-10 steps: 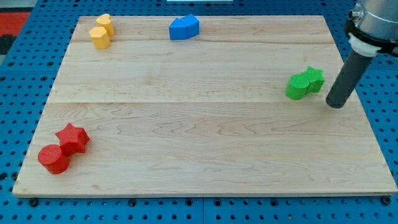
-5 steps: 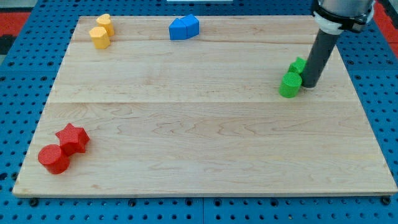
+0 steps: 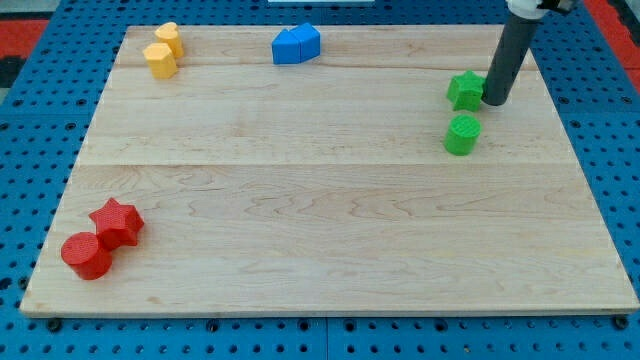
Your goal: Move the green star to the blue cube
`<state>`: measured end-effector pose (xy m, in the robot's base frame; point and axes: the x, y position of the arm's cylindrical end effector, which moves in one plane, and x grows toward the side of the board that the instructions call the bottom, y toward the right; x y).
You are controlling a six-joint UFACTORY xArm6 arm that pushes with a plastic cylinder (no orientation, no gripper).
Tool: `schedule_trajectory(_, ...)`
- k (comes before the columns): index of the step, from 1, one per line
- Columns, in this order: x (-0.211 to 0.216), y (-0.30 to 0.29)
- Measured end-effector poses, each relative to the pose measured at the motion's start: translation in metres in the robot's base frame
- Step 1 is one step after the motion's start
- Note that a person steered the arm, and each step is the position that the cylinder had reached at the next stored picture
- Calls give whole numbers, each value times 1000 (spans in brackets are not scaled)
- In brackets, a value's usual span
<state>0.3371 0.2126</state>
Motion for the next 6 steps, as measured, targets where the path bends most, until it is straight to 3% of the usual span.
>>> schedule_trajectory(1,-16,-15)
schedule_trajectory(6,-24,-217)
